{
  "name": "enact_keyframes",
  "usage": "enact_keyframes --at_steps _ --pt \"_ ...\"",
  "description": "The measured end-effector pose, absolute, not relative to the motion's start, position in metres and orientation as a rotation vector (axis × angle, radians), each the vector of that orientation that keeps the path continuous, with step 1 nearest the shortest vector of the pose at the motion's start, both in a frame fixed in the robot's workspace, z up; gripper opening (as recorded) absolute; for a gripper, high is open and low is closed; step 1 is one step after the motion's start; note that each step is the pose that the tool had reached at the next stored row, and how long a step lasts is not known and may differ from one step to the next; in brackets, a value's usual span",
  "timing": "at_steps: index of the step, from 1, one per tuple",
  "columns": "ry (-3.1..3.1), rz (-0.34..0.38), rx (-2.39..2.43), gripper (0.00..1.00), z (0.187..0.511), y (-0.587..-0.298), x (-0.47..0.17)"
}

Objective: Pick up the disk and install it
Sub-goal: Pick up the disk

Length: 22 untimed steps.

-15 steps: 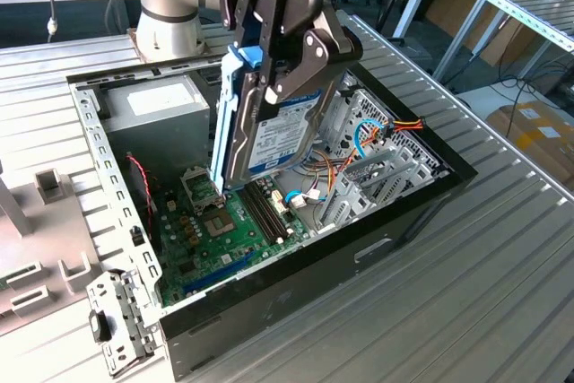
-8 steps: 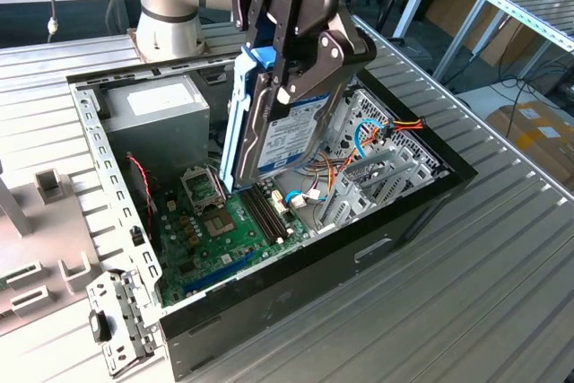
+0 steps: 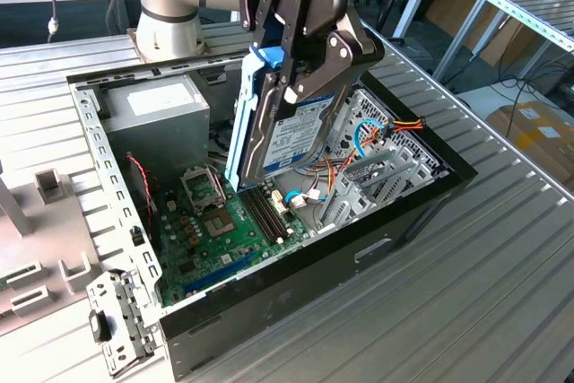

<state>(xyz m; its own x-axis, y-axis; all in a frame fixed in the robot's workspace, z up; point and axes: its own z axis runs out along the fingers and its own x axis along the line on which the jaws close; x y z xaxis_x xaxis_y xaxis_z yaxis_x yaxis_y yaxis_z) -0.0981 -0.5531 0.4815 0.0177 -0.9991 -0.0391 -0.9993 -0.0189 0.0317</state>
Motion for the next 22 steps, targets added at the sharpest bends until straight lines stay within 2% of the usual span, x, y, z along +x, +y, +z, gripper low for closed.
enact_keyframes --at_steps 22 --pt "2.197 0.079 -2.237 0.37 0.481 -0.557 -0.078"
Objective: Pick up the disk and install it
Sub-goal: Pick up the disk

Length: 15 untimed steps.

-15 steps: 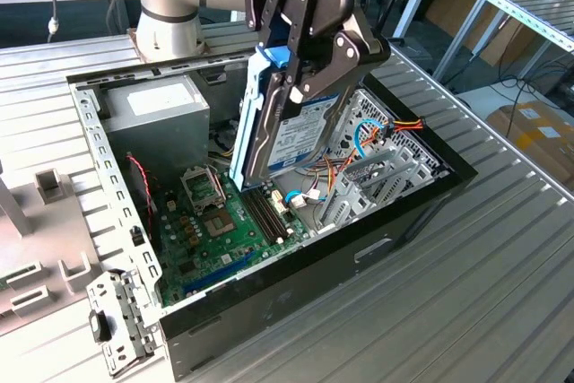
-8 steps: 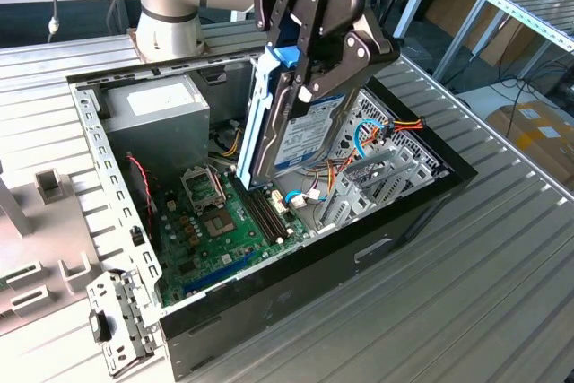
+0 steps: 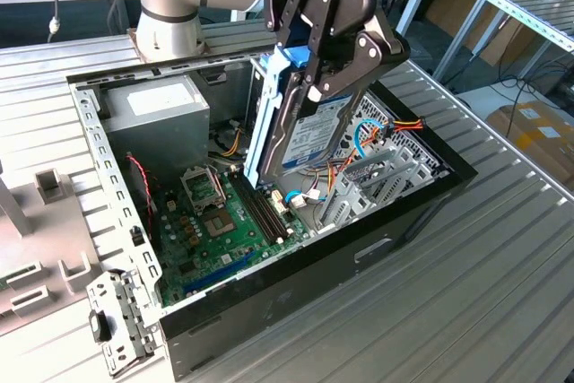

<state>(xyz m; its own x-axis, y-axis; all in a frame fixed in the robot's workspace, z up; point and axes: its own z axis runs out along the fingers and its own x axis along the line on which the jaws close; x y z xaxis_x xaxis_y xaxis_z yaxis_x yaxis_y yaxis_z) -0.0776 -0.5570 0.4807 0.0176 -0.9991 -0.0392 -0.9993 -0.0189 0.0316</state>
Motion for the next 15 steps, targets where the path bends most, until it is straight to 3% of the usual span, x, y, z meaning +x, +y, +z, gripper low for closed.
enact_keyframes --at_steps 15 --pt "2.197 0.079 -2.237 0.37 0.48 -0.561 -0.061"
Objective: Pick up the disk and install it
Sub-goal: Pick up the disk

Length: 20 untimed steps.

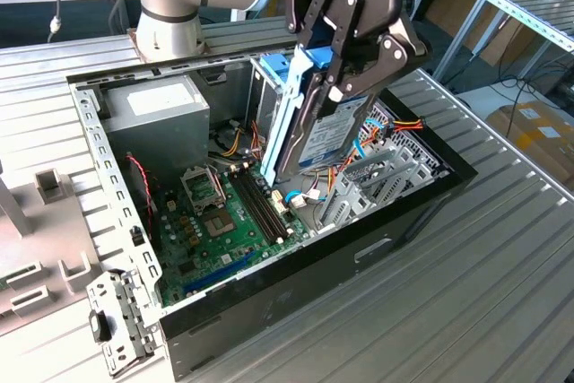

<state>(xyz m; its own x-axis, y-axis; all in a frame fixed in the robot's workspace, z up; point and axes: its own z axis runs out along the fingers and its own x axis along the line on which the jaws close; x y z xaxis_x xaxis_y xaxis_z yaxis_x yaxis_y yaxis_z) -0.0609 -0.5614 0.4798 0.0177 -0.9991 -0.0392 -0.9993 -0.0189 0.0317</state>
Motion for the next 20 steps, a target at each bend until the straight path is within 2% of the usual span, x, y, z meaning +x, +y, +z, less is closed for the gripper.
enact_keyframes --at_steps 20 --pt "2.197 0.079 -2.237 0.37 0.479 -0.567 -0.042"
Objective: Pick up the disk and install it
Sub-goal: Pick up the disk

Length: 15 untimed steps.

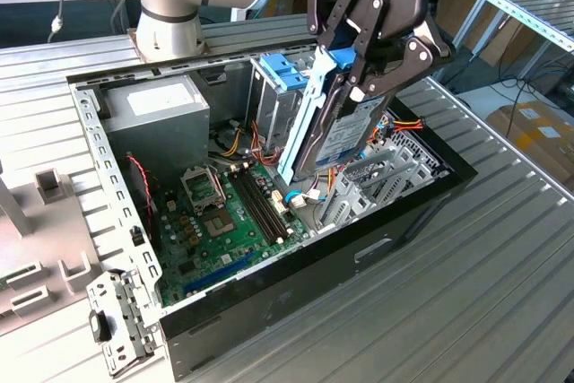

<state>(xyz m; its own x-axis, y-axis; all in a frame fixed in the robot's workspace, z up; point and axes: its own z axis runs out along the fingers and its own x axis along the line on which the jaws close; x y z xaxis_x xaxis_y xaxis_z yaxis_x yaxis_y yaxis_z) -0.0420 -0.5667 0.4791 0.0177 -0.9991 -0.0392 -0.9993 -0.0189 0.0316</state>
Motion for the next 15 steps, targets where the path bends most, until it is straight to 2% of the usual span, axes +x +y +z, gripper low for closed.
enact_keyframes --at_steps 15 --pt "2.197 0.079 -2.237 0.37 0.479 -0.572 -0.027"
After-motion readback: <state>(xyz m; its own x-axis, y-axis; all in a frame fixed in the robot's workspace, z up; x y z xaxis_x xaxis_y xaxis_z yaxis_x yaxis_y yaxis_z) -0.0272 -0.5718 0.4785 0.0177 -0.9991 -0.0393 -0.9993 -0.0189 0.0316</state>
